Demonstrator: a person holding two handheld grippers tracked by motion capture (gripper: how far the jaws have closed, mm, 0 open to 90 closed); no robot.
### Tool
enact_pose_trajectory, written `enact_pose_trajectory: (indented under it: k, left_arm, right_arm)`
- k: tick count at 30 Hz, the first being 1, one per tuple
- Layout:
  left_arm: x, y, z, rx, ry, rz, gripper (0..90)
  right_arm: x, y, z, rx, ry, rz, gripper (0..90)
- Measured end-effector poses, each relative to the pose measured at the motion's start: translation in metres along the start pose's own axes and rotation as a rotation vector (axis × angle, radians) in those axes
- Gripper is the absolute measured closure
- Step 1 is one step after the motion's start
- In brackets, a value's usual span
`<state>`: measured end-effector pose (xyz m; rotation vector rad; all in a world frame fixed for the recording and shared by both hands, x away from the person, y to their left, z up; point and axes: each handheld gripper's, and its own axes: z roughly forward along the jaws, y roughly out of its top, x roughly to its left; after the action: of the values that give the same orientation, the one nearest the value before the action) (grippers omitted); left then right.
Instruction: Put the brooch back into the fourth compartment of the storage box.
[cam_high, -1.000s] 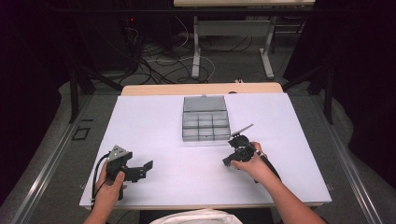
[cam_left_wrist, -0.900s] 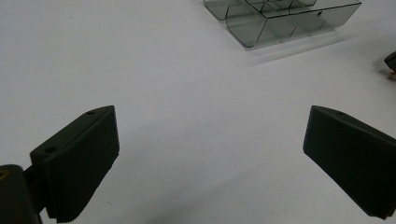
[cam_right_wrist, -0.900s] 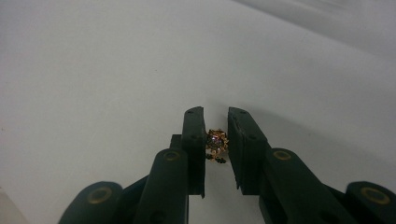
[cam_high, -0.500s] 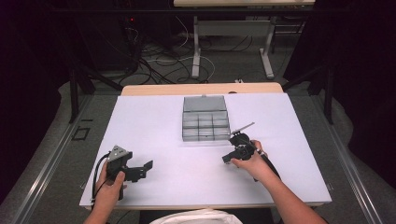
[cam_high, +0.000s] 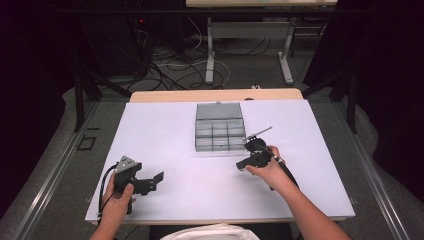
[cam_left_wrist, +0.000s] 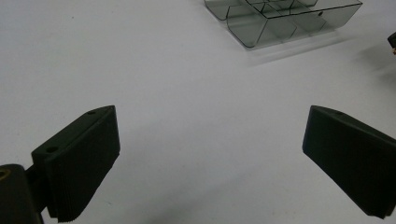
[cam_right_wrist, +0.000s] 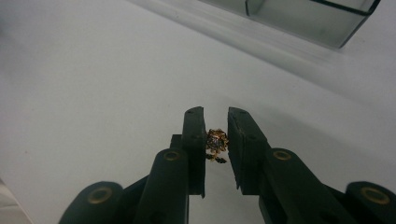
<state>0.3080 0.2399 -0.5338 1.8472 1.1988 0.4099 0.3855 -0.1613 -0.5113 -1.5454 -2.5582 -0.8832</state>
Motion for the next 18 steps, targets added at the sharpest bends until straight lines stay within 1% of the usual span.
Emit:
enact_pose_trajectory:
  k: [1,2,3,4,5,7,8,9,10,11,12,13,14,15,16,17,18]
  left_arm:
    - [0.0,0.0,0.0,0.0,0.0,0.001,4.3]
    - [0.0,0.0,0.0,0.0,0.0,0.001,4.3]
    - [0.0,0.0,0.0,0.0,0.0,0.001,4.3]
    - [0.0,0.0,0.0,0.0,0.0,0.001,4.3]
    - [0.0,0.0,0.0,0.0,-0.001,0.0,4.3]
    - [0.0,0.0,0.0,0.0,-0.001,0.001,4.3]
    - [0.0,0.0,0.0,0.0,-0.001,0.0,4.3]
    - [0.0,0.0,0.0,0.0,-0.001,0.001,4.3]
    - [0.0,0.0,0.0,0.001,-0.001,0.001,4.3]
    - [0.0,0.0,0.0,0.001,-0.001,0.001,4.3]
    - [0.0,0.0,0.0,0.001,-0.001,0.001,4.3]
    - [0.0,0.0,0.0,0.001,-0.002,0.001,4.3]
    - [0.0,0.0,0.0,0.001,-0.001,0.001,4.3]
    - [0.0,0.0,0.0,0.001,-0.001,0.001,4.3]
    - [0.0,0.0,0.0,0.0,-0.002,0.001,4.3]
    - [0.0,0.0,0.0,0.001,-0.002,0.001,4.3]
    - [0.0,0.0,0.0,0.001,-0.002,0.001,4.3]
  right_arm:
    - [0.0,0.0,0.002,-0.04,0.015,-0.003,77.7]
    - [0.0,0.001,0.002,-0.031,0.003,-0.002,77.8]
    - [0.0,0.002,0.001,-0.029,0.009,-0.003,77.8]
    - [0.001,0.003,0.001,-0.03,0.006,0.009,77.8]
    - [0.001,0.004,0.001,-0.043,0.01,-0.004,77.8]
    - [0.001,0.006,-0.001,-0.027,0.002,-0.005,77.8]
    - [0.002,0.007,-0.003,-0.007,0.002,0.002,77.8]
    - [0.001,0.007,0.0,-0.054,0.012,-0.009,77.8]
    - [0.001,0.008,-0.001,-0.046,0.006,-0.012,77.8]
    - [0.002,0.009,-0.001,-0.059,0.012,-0.01,77.8]
    - [0.003,0.01,-0.003,-0.03,0.003,0.001,77.8]
    - [0.002,0.011,-0.003,-0.035,0.004,-0.018,77.8]
    - [0.002,0.011,-0.002,-0.065,0.014,-0.015,77.8]
    - [0.003,0.012,-0.003,-0.049,0.001,0.004,77.8]
    - [0.002,0.013,-0.001,-0.087,0.015,-0.01,77.8]
    - [0.002,0.014,-0.004,-0.058,0.008,-0.014,77.8]
    - [0.002,0.015,-0.004,-0.057,0.005,-0.01,77.8]
